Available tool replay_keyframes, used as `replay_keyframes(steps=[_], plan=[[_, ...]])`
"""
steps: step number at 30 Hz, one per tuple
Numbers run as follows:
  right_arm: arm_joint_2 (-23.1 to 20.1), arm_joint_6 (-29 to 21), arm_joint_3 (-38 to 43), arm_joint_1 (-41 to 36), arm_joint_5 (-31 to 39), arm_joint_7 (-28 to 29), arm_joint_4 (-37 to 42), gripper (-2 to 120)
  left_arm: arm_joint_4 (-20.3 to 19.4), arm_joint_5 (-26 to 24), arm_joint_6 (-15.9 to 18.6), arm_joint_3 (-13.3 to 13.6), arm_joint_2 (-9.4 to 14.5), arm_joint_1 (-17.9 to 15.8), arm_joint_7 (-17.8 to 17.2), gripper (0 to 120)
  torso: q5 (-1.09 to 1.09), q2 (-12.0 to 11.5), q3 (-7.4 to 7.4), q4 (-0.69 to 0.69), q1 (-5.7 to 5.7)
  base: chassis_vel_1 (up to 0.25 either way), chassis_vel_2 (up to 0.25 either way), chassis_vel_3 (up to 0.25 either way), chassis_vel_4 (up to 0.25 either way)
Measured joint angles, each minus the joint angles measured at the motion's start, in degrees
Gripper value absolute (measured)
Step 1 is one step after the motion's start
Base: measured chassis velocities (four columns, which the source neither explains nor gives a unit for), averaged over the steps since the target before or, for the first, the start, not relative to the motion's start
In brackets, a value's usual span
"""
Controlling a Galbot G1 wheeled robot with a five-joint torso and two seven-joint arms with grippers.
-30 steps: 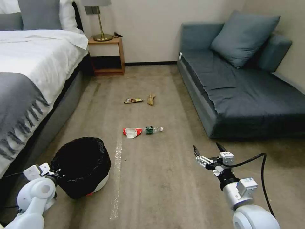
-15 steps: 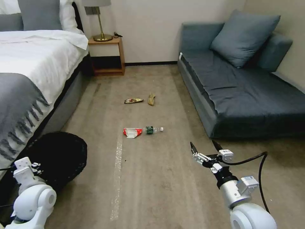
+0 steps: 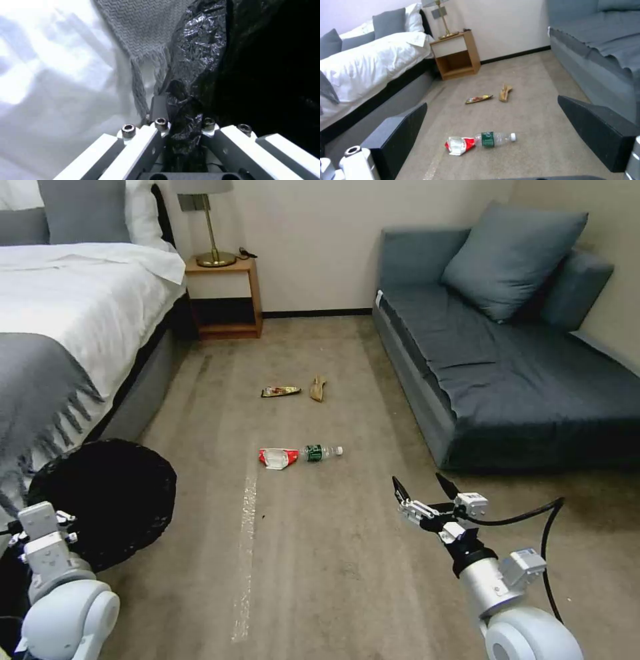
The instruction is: Pick up the trash bin, then pick up the garbage on the floor and place it into the trash bin.
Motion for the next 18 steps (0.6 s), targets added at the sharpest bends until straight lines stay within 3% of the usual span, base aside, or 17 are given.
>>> replay_keyframes(steps=[18], plan=[[-0.2,1.0,0.7,0.0,-1.7,-0.5,-1.5,100,1.4,0.9,-1.9,0.6,-0.6,0.4,0.9,3,0.0,0.0,0.0,0.0,0.0,0.0,0.0,0.0,0.0]])
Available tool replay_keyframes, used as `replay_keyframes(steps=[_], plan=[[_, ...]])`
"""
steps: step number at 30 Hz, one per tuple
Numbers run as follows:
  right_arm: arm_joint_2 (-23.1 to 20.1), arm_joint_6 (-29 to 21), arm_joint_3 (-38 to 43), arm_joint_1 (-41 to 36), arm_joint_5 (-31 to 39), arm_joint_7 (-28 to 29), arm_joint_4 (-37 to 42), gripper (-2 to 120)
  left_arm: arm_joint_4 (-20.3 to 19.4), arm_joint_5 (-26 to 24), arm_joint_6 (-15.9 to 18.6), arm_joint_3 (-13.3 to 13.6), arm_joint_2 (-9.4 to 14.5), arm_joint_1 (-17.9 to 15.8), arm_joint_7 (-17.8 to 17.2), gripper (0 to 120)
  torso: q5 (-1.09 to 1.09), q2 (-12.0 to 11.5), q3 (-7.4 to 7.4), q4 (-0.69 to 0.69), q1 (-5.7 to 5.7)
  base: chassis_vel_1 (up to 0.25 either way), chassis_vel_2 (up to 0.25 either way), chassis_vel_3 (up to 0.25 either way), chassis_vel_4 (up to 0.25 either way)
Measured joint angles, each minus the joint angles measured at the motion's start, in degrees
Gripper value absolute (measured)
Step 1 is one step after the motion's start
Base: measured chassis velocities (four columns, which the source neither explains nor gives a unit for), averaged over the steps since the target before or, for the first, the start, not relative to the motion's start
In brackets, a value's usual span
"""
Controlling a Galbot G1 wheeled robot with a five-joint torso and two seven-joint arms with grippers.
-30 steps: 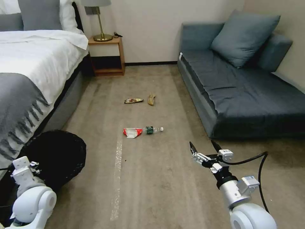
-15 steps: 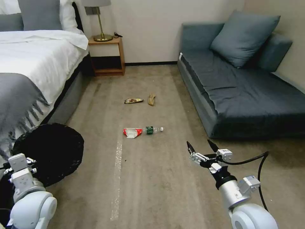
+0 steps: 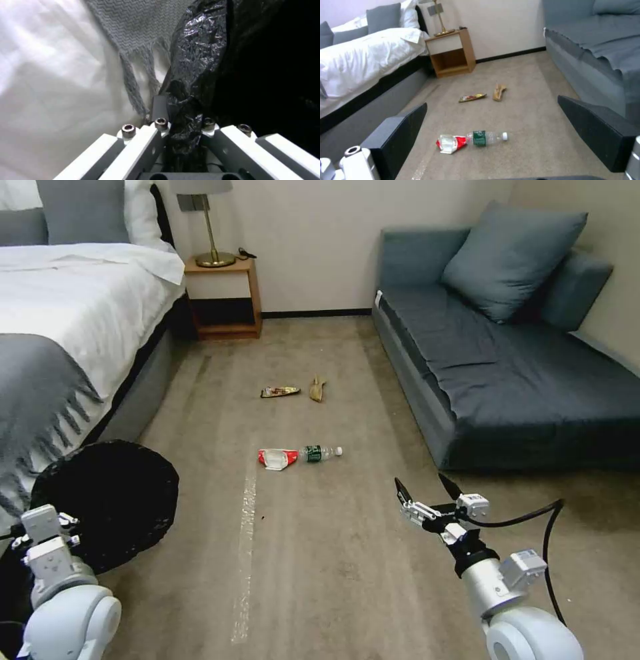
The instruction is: Pick up the trash bin, then pick up the garbage on the floor and place it into the trash bin.
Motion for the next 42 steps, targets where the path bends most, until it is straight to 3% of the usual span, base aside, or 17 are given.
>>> replay_keyframes(steps=[42], plan=[[1.7,0.9,-0.1,-0.7,-3.7,0.1,-2.3,100,2.4,2.2,-2.1,1.3,-1.1,-0.2,0.0,3,0.0,0.0,0.0,0.0,-0.01,-0.059,0.06,0.057,-0.061]])
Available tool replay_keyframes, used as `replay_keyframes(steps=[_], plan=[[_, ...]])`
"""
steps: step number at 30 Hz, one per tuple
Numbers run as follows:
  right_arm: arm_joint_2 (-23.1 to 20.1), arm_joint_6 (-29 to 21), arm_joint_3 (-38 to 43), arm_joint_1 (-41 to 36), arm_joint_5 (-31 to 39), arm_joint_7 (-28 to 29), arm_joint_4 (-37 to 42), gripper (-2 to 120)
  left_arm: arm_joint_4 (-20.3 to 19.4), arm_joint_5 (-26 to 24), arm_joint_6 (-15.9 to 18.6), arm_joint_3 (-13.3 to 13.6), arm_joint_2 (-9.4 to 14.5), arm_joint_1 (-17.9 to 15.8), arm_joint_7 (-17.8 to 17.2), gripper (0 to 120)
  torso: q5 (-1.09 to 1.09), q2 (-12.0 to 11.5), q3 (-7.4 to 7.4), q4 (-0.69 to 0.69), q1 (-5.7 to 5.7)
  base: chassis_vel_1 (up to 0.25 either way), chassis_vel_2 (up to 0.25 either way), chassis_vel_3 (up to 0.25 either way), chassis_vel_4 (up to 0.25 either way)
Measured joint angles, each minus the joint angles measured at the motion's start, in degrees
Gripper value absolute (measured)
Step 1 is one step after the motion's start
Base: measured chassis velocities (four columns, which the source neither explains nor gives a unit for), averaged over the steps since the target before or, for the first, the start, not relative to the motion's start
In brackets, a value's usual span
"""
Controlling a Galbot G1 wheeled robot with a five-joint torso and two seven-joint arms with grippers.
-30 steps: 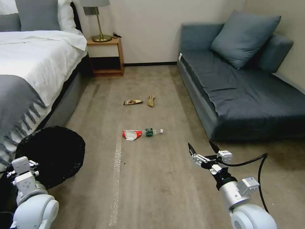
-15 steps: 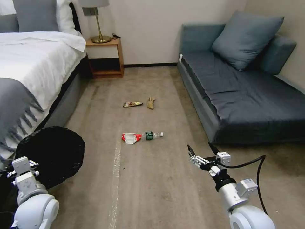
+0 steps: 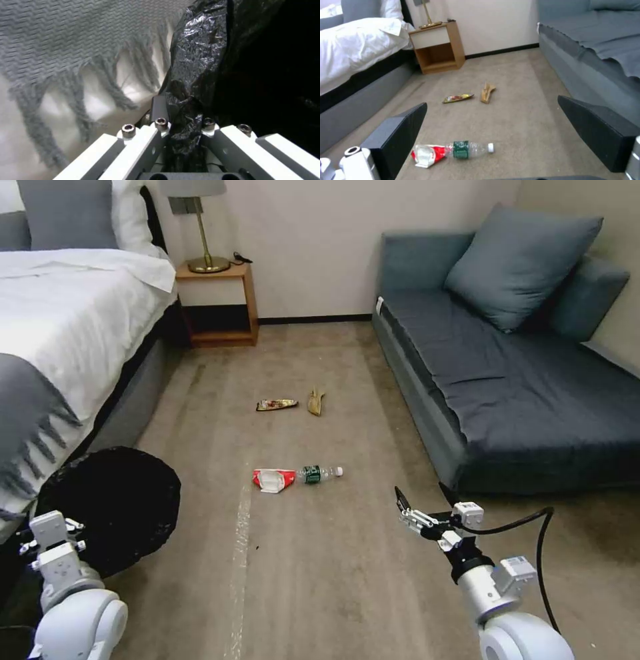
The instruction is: Pick up the trash bin, then pick up the garbage on the floor and place it into the trash bin.
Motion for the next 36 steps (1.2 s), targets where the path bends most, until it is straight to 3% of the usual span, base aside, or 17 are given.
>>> replay_keyframes(steps=[36], plan=[[0.4,0.2,-0.8,-0.2,-2.3,-1.0,-0.4,100,0.8,1.5,-1.3,0.1,-0.3,0.6,-0.1,3,0.0,0.0,0.0,0.0,0.0,-0.094,0.097,0.095,-0.098]])
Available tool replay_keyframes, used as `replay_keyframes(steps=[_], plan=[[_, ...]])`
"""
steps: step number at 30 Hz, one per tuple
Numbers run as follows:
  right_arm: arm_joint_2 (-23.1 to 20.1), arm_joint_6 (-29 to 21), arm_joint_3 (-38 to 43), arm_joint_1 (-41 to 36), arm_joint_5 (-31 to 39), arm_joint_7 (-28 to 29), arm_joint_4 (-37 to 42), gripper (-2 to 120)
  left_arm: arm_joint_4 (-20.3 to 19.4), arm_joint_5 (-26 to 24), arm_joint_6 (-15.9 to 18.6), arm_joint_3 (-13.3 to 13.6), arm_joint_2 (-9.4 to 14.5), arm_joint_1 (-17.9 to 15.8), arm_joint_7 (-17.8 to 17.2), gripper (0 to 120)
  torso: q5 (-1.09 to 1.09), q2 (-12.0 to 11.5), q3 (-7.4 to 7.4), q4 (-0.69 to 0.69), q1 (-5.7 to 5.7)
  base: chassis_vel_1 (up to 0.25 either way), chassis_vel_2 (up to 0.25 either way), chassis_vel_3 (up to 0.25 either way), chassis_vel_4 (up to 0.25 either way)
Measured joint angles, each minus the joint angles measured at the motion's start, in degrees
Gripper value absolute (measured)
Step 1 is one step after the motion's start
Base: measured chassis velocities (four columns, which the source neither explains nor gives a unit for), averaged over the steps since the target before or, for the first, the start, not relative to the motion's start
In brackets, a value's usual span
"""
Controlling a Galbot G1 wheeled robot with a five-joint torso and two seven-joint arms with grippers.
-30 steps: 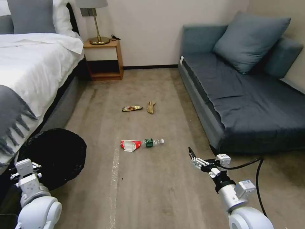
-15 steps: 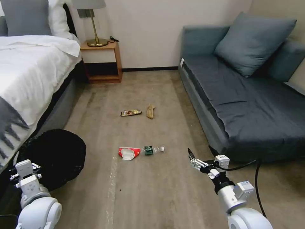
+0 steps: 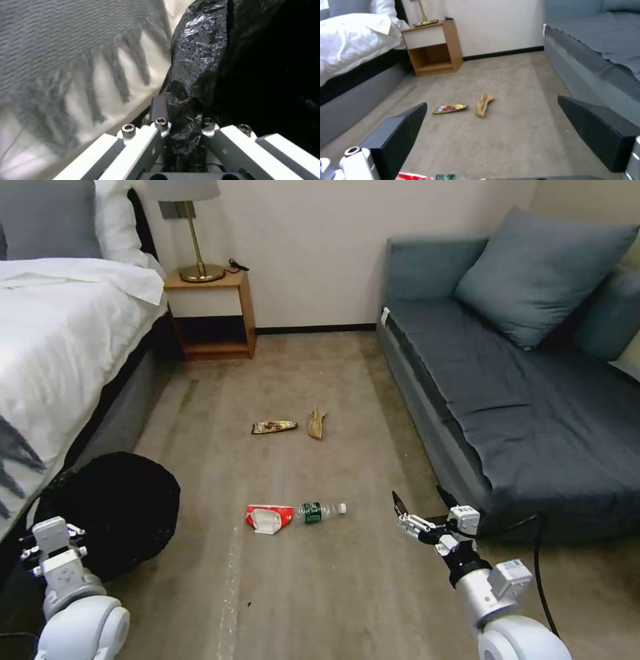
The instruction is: Pick up the trash bin, then pick up the garbage on the floor and place it into the trash bin.
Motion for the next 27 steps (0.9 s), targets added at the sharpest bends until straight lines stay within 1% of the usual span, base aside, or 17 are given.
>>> replay_keyframes(steps=[5,8,14,23,27], plan=[[0.2,0.0,-0.2,-0.1,-0.6,-0.5,-0.5,100,0.2,-0.3,0.0,-0.4,0.9,-0.9,0.0,3,0.0,0.0,0.0,-0.01,0.0,-0.092,0.11,0.101,-0.105],[0.2,0.1,-0.3,-0.2,-0.8,-0.9,-0.7,100,0.3,-0.4,0.0,-0.5,0.9,-1.0,0.0,3,0.0,0.0,0.0,0.0,0.0,-0.09,0.126,0.108,-0.108],[0.3,0.5,-0.2,-0.5,-1.3,-1.7,-0.9,100,0.3,-0.2,-0.3,-0.4,0.2,-0.4,0.0,3,-0.01,0.0,0.0,0.0,0.0,-0.108,0.102,0.099,-0.101],[0.5,1.1,-0.4,-0.7,-2.2,-2.6,-1.3,100,0.5,-0.1,-0.6,-0.4,0.1,-0.2,0.0,3,0.0,0.0,0.0,-0.01,0.0,-0.094,0.087,0.097,-0.097],[1.0,1.9,-0.7,-0.9,-3.1,-3.3,-1.8,100,0.6,-0.1,-0.8,-0.3,-0.2,0.0,0.0,3,0.0,0.0,0.0,0.0,0.0,-0.097,0.111,0.1,-0.095]])
